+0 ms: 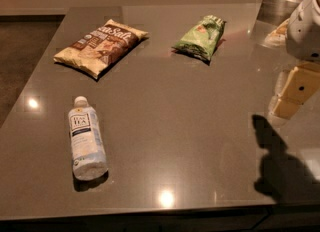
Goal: Move green jalapeno chip bag near blue plastic bottle
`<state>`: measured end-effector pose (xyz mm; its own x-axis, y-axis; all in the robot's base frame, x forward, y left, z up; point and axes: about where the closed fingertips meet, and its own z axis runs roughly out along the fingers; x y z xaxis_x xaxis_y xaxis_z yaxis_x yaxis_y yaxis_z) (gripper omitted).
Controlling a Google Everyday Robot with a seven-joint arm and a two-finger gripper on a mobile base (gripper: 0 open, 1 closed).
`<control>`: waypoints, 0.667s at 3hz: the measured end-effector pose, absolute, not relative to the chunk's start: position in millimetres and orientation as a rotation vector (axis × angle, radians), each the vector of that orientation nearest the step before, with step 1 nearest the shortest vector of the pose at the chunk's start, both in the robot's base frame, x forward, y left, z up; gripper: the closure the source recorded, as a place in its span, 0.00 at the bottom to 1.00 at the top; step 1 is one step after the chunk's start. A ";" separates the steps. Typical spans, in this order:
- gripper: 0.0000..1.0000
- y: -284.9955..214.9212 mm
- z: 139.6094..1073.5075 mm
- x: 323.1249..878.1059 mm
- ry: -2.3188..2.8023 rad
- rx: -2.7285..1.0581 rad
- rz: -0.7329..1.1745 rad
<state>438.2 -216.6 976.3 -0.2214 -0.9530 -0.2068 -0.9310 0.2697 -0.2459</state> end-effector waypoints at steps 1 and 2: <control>0.00 -216.6 976.3 438.2 2.231 -1.724 -0.099; 0.00 -214.6 975.5 444.5 2.230 -1.733 -0.041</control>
Offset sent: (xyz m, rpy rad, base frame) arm 0.0159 0.0035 -0.0063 0.0835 0.1039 0.0340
